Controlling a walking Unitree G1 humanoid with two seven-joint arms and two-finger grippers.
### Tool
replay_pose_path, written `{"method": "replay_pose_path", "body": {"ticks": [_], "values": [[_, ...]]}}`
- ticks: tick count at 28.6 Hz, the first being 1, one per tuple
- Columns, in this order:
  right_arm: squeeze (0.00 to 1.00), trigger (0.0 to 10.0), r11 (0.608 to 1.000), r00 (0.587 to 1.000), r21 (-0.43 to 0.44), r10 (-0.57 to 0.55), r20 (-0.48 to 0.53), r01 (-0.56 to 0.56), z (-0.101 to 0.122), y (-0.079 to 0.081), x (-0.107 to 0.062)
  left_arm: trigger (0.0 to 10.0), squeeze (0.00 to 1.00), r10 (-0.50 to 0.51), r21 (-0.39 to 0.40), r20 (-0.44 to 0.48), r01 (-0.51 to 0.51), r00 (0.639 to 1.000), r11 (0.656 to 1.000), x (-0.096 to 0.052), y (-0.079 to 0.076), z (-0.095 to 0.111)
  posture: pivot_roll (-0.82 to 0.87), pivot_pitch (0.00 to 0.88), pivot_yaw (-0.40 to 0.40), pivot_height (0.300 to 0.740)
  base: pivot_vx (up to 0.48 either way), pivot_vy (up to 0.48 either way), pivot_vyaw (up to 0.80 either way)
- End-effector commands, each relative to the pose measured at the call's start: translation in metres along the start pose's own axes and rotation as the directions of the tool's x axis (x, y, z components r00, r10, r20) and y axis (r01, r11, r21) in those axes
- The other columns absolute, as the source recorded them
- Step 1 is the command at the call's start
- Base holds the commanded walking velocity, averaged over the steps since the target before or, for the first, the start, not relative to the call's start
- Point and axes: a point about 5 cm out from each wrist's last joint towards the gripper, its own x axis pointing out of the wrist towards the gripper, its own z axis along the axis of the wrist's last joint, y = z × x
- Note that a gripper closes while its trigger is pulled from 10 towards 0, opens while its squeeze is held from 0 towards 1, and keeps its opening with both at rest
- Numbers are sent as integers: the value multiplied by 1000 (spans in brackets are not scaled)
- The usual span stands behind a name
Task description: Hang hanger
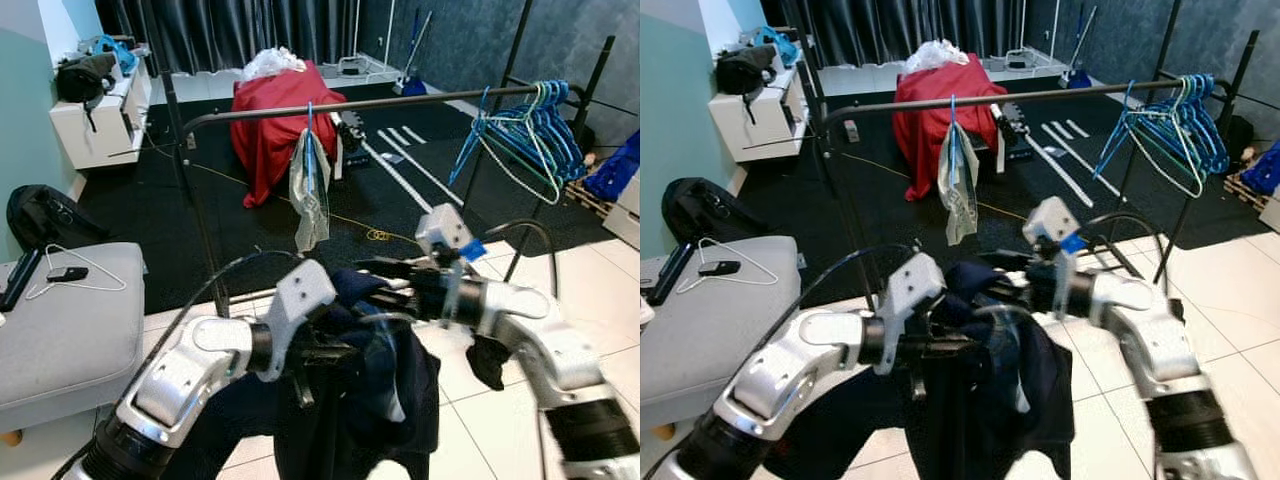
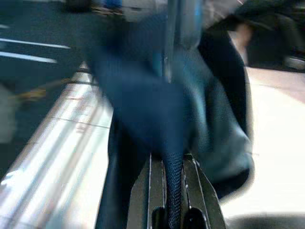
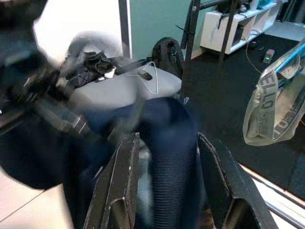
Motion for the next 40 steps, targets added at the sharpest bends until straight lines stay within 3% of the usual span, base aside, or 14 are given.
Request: {"method": "replay_pose_path", "body": {"ticks": [1,3,9,12,20,21,23,25,30,32,34,35,40], "values": [[0,10000,997,992,-19,-67,103,69,9,-3,2,0,0,-8,16,24,7,1000,1000,-2,1,5,-103,55,9,740,0,0,0],[0,10000,992,979,-27,-116,165,122,16,-7,1,0,0,-22,12,29,21,999,1000,-2,-1,5,-102,57,11,740,0,0,0],[0,10000,990,975,-33,-128,181,136,19,-9,0,0,0,-26,10,32,26,999,1000,-1,-2,5,-102,56,11,740,0,0,0],[0,10000,981,949,-36,-173,262,189,33,-15,-3,0,0,-35,8,35,35,999,999,-1,-2,5,-104,53,9,740,0,0,0],[0,10000,974,920,-14,-211,331,228,44,-24,-12,0,0,-31,6,39,31,999,999,-3,0,4,-103,53,6,740,0,0,0],[0,10000,981,935,-4,-186,302,196,40,-23,-13,0,0,-29,12,41,28,999,1000,-4,1,4,-103,53,6,740,0,0,0],[0,10000,998,989,-24,-57,136,61,20,-12,-15,0,0,-28,23,37,27,999,999,-7,4,4,-103,52,8,740,0,0,0],[0,10000,1000,997,-27,-12,75,14,12,-7,-16,0,0,-29,27,36,28,999,999,-8,5,4,-103,52,8,740,0,0,0],[0,10000,1000,998,-6,25,52,-24,8,-1,-20,0,0,28,31,23,-28,999,999,-14,18,6,-106,51,9,740,0,0,0],[0,10000,991,992,51,123,-8,-122,0,12,-22,0,0,57,38,32,-58,998,998,-20,28,10,-106,51,9,740,0,0,0],[0,10000,991,992,51,123,-8,-122,0,12,-22,0,0,57,38,32,-58,998,998,-20,28,10,-106,51,9,740,0,0,0],[0,10000,981,983,71,181,-42,-178,-4,21,-23,0,0,61,43,35,-63,998,997,-22,30,11,-106,51,7,740,0,0,0],[0,10000,992,992,31,121,32,-122,1,15,-21,0,0,36,57,46,-38,998,998,-24,29,13,-104,53,11,740,0,0,0]]}}
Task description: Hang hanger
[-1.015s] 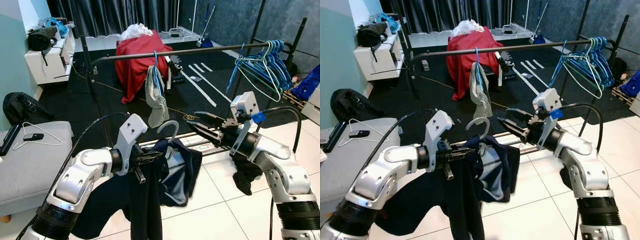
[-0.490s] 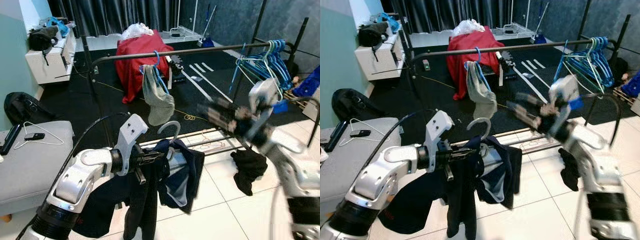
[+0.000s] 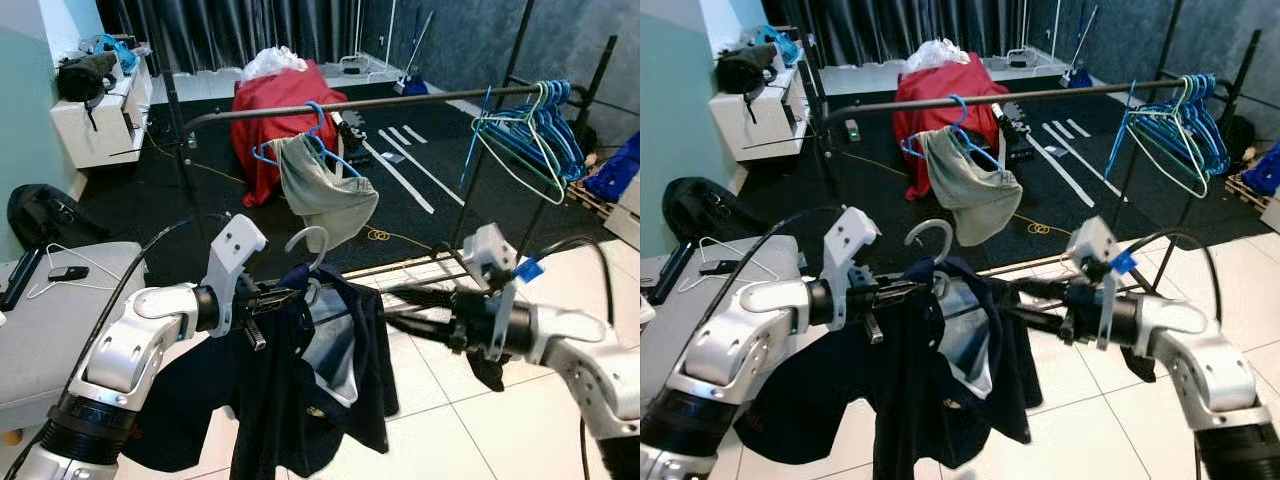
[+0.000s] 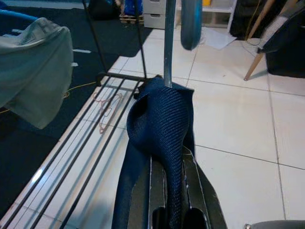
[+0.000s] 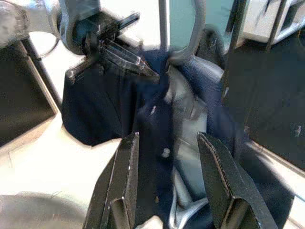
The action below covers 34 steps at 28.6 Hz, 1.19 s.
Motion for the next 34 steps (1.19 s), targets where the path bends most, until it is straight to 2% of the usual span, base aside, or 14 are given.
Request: {"method": "replay_pose_path", "body": {"ticks": [1,3,5,7,12,13,16,17,19,20,21,23,27,34], "values": [[0,10000,995,991,-62,-70,111,77,17,-10,-3,0,0,-36,43,45,34,998,999,-4,1,11,-104,53,11,740,0,0,0],[0,10000,995,991,-62,-70,111,77,17,-10,-3,0,0,-36,43,45,34,998,999,-4,1,11,-104,53,11,740,0,0,0],[0,10000,983,976,-108,-131,175,151,26,-19,-8,0,0,-94,58,47,92,994,994,-5,-4,12,-107,49,10,740,0,0,0],[0,10000,983,976,-108,-131,175,151,26,-19,-8,0,0,-94,58,47,92,994,994,-5,-4,12,-107,49,10,740,0,0,0],[0,10000,967,968,-149,-180,174,207,28,-29,-19,0,0,-168,69,49,164,985,984,-5,-11,12,-113,45,10,740,0,0,0],[0,10000,974,970,-129,-159,182,184,28,-28,-21,0,0,-206,70,55,202,977,977,-4,-16,14,-111,41,7,740,0,0,0],[0,10000,988,977,-89,-111,184,129,27,-24,-20,0,0,-233,71,60,229,971,971,-3,-21,15,-110,39,6,740,0,0,0],[0,10000,997,983,-47,-48,179,58,25,-18,-18,0,0,-252,71,65,248,966,966,0,-25,16,-108,38,5,740,0,0,0],[0,10000,997,983,-47,-48,179,58,25,-18,-18,0,0,-252,71,65,248,966,966,0,-25,16,-108,38,5,740,0,0,0],[0,10000,1000,985,-17,14,170,-11,23,-12,-15,0,0,-269,70,69,264,961,962,2,-29,17,-109,35,4,740,0,0,0],[0,10000,998,983,3,58,174,-59,22,-7,-13,0,0,-281,68,71,277,957,958,3,-32,17,-109,32,6,740,0,0,0],[0,10000,998,983,3,58,174,-59,22,-7,-13,0,0,-281,68,71,277,957,958,3,-32,17,-109,32,6,740,0,0,0],[0,10000,977,964,43,196,178,-207,27,6,-8,0,0,-293,61,72,289,953,955,6,-35,16,-107,30,2,740,0,0,0],[0,10000,970,963,43,230,143,-238,26,8,-11,0,0,-290,62,69,286,955,956,6,-31,16,-108,38,4,740,0,0,0]]}}
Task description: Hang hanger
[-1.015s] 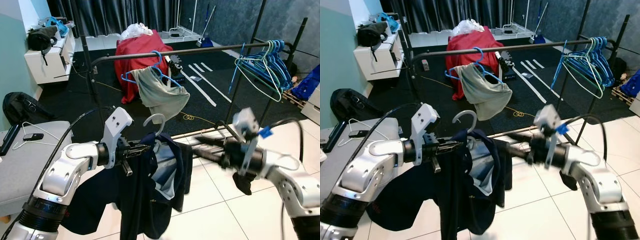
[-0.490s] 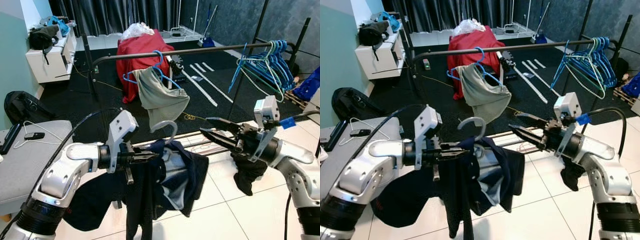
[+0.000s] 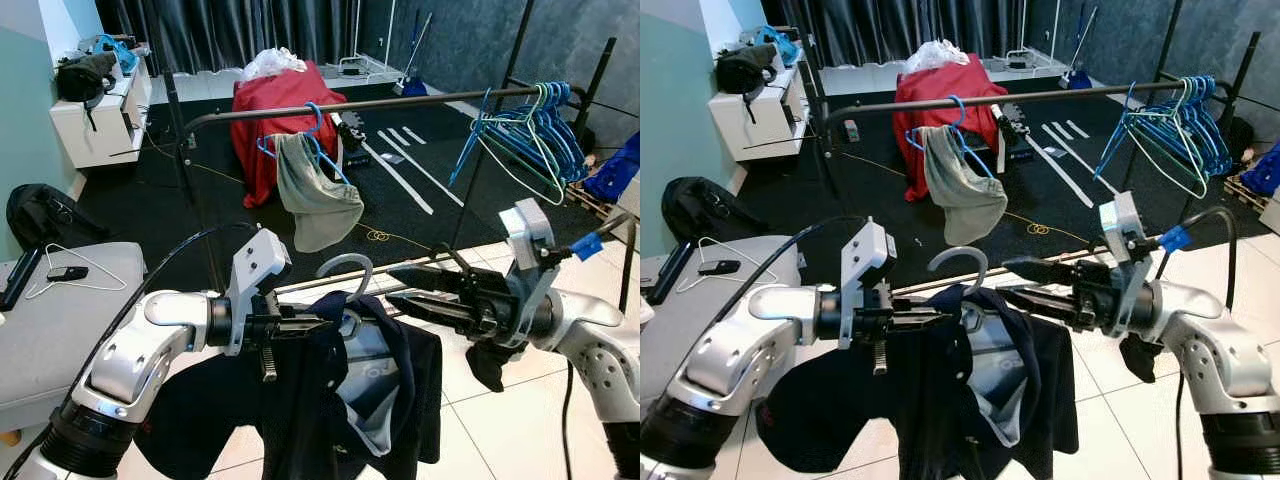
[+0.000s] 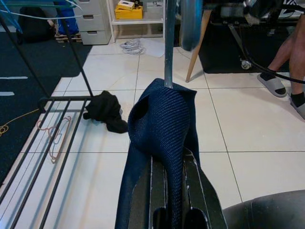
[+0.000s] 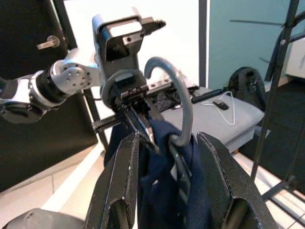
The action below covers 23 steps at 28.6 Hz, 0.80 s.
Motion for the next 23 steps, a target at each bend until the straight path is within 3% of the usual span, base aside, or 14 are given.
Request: {"method": "replay_pose_path", "body": {"ticks": [1,9,15,17,22,23], "values": [[0,10000,1000,1000,-2,29,-7,-29,2,3,0,0,0,-13,7,17,13,1000,1000,0,0,3,-108,38,4,740,0,0,0],[0,10000,999,999,-31,-10,-30,9,0,-7,2,0,0,-85,13,23,85,996,996,3,-9,8,-107,47,7,740,0,0,0],[0,10000,999,998,-12,52,-19,-53,0,-8,13,0,0,-121,16,21,121,992,993,8,-15,8,-100,49,5,740,0,0,0],[0,9686,990,990,13,138,-29,-138,0,-3,23,0,0,-137,14,17,137,990,990,12,-16,8,-95,52,2,740,0,0,0],[0,9608,984,983,27,178,-41,-177,0,0,26,0,0,-142,13,16,142,990,990,13,-17,7,-95,52,2,740,0,0,0],[0,9059,977,976,34,211,-58,-209,0,2,29,0,0,-144,11,13,144,989,989,14,-16,7,-98,51,2,740,0,0,0]]}}
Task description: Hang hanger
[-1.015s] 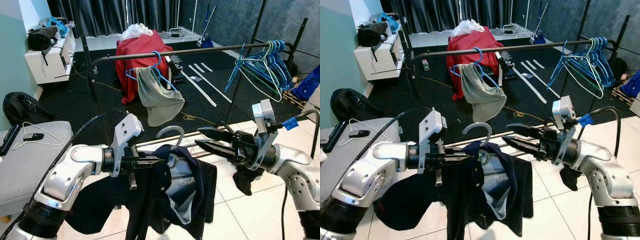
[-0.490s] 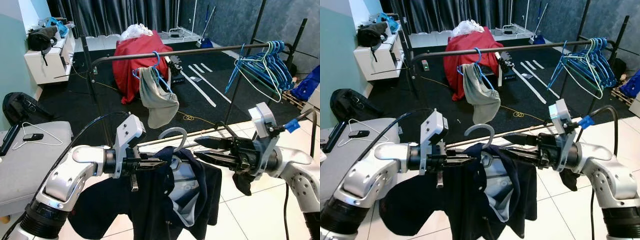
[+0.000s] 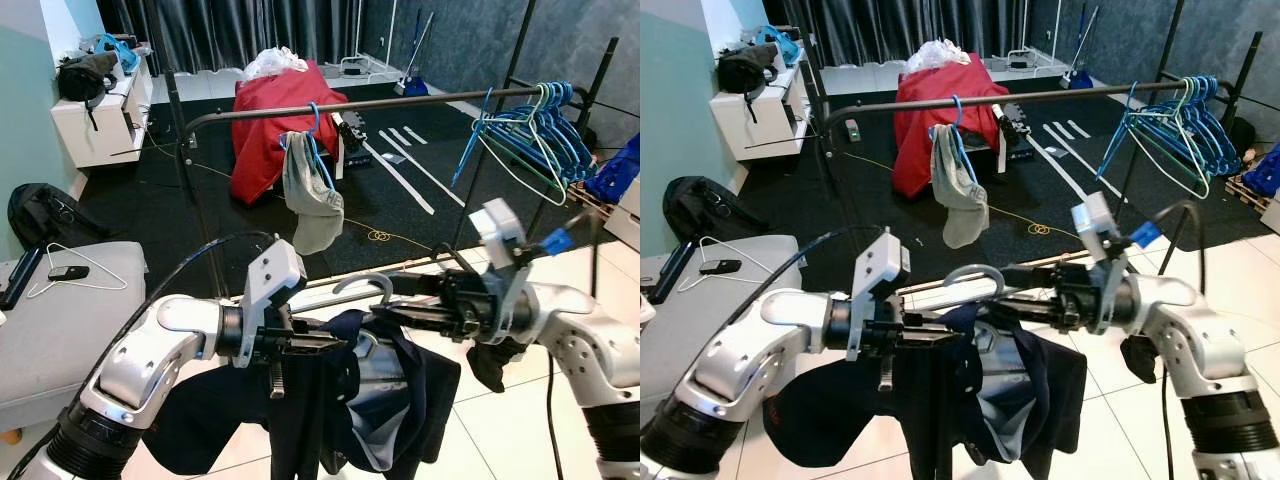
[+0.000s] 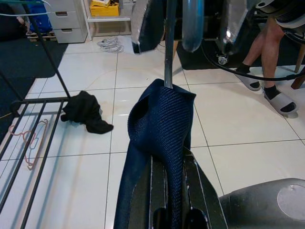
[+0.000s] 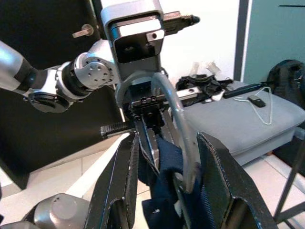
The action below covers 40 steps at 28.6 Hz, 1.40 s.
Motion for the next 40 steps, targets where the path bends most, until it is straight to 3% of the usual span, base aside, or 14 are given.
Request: {"method": "replay_pose_path", "body": {"ticks": [1,3,5,6,17,18,19,21,26,27,34,36,39,40], "values": [[0,9059,999,999,-4,48,-13,-49,3,4,5,0,0,-25,17,17,25,1000,1000,3,-2,5,-98,51,2,740,0,0,0],[0,9059,999,999,-4,48,-13,-49,3,4,5,0,0,-25,17,17,25,1000,1000,3,-2,5,-98,51,2,740,0,0,0],[0,588,998,997,-4,62,-37,-62,4,3,5,0,0,-27,16,12,27,1000,1000,2,-1,5,-98,51,1,740,0,0,0],[0,0,998,997,-6,60,-43,-60,5,2,4,0,0,-27,16,10,27,1000,1000,2,-1,4,-98,50,1,740,0,0,0],[0,0,998,996,-7,69,-50,-70,10,0,2,0,0,-26,24,-6,27,1000,999,0,1,3,-102,53,2,740,0,0,0],[0,0,997,996,-9,76,-50,-76,12,0,2,10000,0,-10,14,-4,10,1000,1000,0,2,2,-102,54,-1,740,0,0,0],[0,0,997,996,-9,76,-50,-76,12,0,2,10000,0,-10,14,-4,10,1000,1000,0,2,2,-102,54,-1,740,0,0,0],[0,0,996,995,-8,87,-54,-87,13,0,2,10000,1000,-6,-25,22,7,1000,1000,-5,3,0,-101,55,-4,740,0,0,0],[0,0,996,994,-5,93,-57,-94,13,1,2,10000,1000,8,-7,19,-8,1000,1000,-13,5,-3,-102,61,-6,740,0,0,0],[0,0,995,994,-3,96,-58,-96,13,1,2,10000,0,11,-8,2,-11,1000,1000,-20,5,-6,-103,62,-7,740,0,0,0],[0,0,994,992,11,105,-63,-104,11,3,0,10000,0,138,-57,10,-137,990,989,-58,16,-14,-100,65,-9,740,0,0,0],[0,0,994,992,11,105,-63,-104,11,3,0,10000,0,138,-57,10,-137,990,989,-58,16,-14,-100,65,-9,740,0,0,0],[0,0,994,992,18,108,-67,-107,11,4,-1,10000,0,243,-73,-1,-243,970,967,-92,21,-28,-97,66,-11,740,0,0,0],[0,0,994,992,18,108,-67,-107,11,4,-1,10000,0,243,-73,-1,-243,970,967,-92,21,-28,-97,66,-11,740,0,0,0]]}}
